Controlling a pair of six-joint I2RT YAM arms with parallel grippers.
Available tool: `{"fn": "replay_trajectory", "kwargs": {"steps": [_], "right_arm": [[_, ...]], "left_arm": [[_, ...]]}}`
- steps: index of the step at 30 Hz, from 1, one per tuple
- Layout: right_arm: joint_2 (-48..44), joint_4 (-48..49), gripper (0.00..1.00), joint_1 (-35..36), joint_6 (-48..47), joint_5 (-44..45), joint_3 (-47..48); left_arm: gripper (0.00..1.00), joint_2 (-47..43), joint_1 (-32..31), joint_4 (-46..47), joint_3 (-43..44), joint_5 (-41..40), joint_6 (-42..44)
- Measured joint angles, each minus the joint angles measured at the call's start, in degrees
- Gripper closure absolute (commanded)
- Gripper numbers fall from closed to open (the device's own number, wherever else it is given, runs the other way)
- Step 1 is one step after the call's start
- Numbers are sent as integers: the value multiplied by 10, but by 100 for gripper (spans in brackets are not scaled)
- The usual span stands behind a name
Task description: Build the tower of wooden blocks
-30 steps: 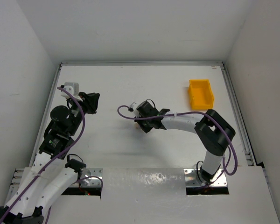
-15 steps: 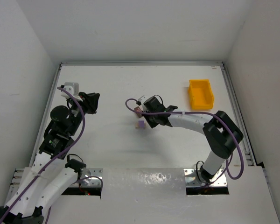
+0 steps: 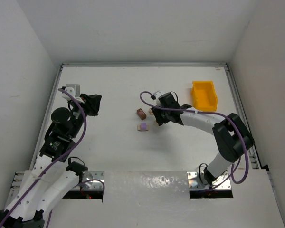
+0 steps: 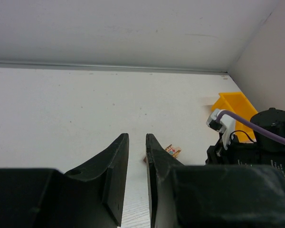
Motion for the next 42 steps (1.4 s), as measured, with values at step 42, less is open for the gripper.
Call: {"fn": "replay_trajectory", "kwargs": {"steps": [42], "right_arm": [[48, -21, 74, -2, 25, -46, 38]], "left_arm": [[81, -21, 0, 0, 0, 14, -5]]}}
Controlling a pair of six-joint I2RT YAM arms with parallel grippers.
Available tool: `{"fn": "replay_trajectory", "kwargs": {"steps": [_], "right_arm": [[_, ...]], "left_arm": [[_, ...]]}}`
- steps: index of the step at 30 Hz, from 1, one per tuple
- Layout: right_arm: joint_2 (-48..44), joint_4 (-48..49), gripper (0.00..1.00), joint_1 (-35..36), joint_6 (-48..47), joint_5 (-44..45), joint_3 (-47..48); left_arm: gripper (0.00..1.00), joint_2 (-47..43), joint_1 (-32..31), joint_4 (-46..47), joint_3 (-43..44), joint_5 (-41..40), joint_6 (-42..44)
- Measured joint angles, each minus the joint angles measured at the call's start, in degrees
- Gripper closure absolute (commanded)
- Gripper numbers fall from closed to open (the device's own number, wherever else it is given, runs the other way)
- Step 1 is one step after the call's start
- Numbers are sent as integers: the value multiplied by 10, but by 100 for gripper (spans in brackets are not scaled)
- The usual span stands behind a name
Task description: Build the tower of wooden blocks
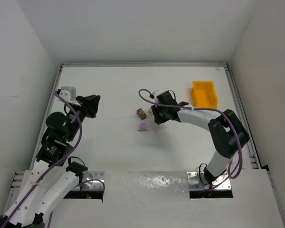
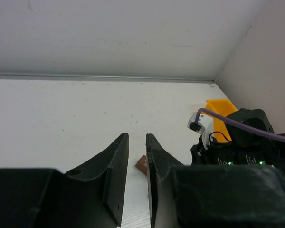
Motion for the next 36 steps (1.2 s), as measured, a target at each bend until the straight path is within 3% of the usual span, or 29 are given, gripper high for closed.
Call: {"fn": "replay_trajectory", "kwargs": {"steps": [9, 15, 26, 36], "right_arm": [[-89, -47, 74, 57, 89, 94, 11], [-105, -56, 74, 107, 170, 139, 13], [-38, -107, 74, 183, 249, 227, 112], [-10, -138, 74, 194, 303, 258, 136]], "left_arm": [[81, -78, 0, 1, -8, 56, -25], [79, -142, -34, -24, -24, 43, -21], [76, -243, -108, -98, -35, -80, -18], [75, -277, -136, -127, -35, -186, -40]]}}
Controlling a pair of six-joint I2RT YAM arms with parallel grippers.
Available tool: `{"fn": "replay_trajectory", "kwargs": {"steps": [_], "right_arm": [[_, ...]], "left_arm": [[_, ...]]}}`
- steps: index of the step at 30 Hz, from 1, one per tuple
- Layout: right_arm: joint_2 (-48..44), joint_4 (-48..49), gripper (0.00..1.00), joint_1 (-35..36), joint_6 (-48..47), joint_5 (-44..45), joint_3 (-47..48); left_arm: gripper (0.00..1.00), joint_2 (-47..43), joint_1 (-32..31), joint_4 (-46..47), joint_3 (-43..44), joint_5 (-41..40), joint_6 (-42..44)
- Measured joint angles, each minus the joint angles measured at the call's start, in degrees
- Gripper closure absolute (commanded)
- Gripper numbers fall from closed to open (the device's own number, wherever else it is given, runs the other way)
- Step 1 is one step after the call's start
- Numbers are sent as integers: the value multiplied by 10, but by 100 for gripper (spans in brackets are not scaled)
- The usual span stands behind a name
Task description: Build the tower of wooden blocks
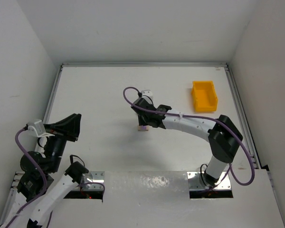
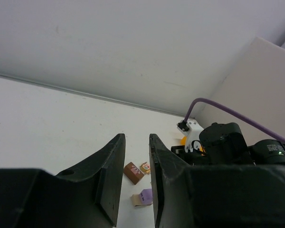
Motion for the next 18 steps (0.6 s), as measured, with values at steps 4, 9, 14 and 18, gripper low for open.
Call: {"fn": "replay_trajectory", "kwargs": {"steps": [4, 9, 14, 18], "right_arm": [[15, -10, 78, 1, 24, 7, 10], [20, -20, 77, 2, 61, 10, 10], [20, -21, 77, 2, 88, 11, 10], [20, -21, 77, 2, 103, 8, 10]], "left_arm": [[74, -7, -13, -9, 0, -37, -12], [73, -18, -25, -16, 0, -72, -23], [73, -27, -35, -17, 0, -87, -26], [73, -28, -44, -18, 0, -90, -26]]}}
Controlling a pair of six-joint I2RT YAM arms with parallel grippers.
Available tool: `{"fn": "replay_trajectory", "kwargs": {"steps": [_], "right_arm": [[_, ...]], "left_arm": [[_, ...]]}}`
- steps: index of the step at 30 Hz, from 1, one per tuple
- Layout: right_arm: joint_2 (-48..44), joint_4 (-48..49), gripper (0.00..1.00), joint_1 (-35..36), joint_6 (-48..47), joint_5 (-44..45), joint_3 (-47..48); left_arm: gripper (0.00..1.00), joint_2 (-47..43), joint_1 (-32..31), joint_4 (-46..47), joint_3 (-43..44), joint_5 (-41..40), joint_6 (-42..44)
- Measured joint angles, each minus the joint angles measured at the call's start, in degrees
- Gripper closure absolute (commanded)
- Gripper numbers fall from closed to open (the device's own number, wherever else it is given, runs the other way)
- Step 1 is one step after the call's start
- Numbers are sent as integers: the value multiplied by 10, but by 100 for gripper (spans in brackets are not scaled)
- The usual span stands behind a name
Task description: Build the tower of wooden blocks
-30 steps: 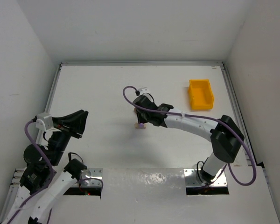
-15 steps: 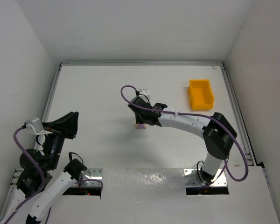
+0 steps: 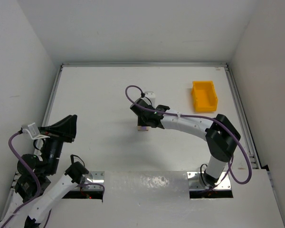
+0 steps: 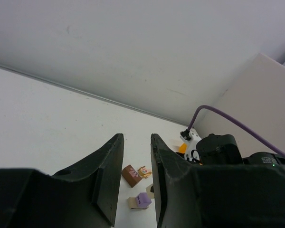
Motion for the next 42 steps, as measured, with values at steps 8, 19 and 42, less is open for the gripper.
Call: {"fn": "replay_trajectory", "kwargs": {"steps": [8, 19, 42], "right_arm": [[5, 0, 77, 0, 11, -1, 0], [21, -1, 77, 0, 12, -1, 0], [25, 0, 74, -12, 12, -10, 0]], "left_arm": [[72, -1, -7, 0, 0, 0, 0], [72, -2, -7, 0, 0, 1, 0], [73, -2, -8, 0, 0, 13, 0]]}}
